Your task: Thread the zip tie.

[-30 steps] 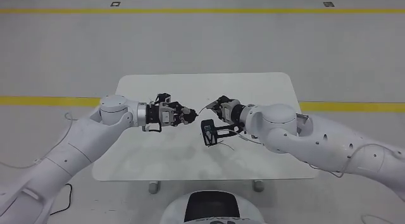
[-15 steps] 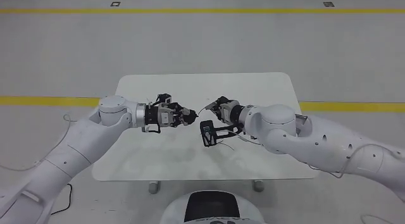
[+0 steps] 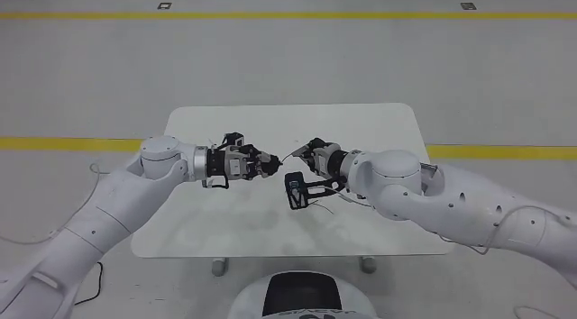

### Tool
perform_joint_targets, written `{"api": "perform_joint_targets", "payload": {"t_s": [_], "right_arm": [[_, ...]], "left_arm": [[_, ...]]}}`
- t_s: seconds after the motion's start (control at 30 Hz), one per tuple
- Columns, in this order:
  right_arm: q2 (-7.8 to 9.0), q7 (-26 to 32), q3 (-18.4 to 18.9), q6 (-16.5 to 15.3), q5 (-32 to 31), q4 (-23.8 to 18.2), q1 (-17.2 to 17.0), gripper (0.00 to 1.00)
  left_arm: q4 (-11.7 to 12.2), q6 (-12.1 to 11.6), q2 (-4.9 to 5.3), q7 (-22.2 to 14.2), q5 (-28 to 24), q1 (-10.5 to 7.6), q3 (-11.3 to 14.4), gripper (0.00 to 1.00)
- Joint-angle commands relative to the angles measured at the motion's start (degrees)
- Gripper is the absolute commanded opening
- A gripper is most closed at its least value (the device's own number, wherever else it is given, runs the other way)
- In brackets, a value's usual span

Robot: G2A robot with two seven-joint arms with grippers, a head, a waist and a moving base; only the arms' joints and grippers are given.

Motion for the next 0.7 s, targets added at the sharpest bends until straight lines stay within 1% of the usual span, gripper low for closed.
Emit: {"api": "perform_joint_targets", "payload": {"t_s": [0.0, 0.67], "right_arm": [[-0.01, 0.0, 0.0, 0.0, 0.0, 0.0, 0.0, 0.0], [0.01, 0.3, 0.0, 0.0, 0.0, 0.0, 0.4, 0.0]], "left_arm": [[0.1, 0.1, -0.07, -0.1, 0.0, 0.07, -0.1, 0.0], [1.0, 0.6, -0.75, -1.0, 1.0, 0.61, -1.4, 0.0]]}}
